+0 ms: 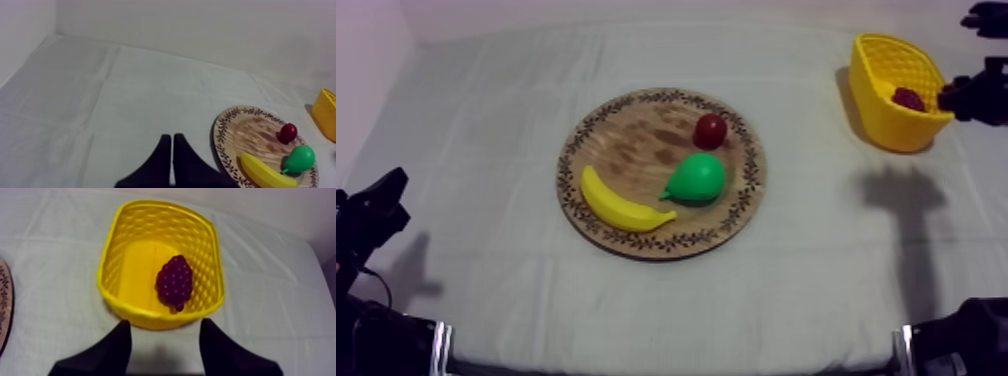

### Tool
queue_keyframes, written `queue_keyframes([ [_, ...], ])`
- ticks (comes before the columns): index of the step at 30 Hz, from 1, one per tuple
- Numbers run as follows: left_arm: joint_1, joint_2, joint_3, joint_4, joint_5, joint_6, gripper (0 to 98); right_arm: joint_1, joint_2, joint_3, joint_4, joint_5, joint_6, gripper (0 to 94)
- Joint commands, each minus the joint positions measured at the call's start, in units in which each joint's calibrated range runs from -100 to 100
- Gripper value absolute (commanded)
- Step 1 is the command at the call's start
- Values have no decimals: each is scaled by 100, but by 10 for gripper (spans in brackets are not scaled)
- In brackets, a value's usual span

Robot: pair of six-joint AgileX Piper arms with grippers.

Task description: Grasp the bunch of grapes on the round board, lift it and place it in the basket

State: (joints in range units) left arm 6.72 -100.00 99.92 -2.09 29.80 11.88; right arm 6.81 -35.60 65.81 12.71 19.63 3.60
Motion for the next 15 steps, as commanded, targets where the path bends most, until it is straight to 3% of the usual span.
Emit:
queue_keyframes([
  [1,-3,0,-3,2,2,1,1,-22,-661,575,-146,-98,118,359],
  [15,-3,0,-3,2,2,1,1,-301,-2863,2572,-783,-465,717,198],
])
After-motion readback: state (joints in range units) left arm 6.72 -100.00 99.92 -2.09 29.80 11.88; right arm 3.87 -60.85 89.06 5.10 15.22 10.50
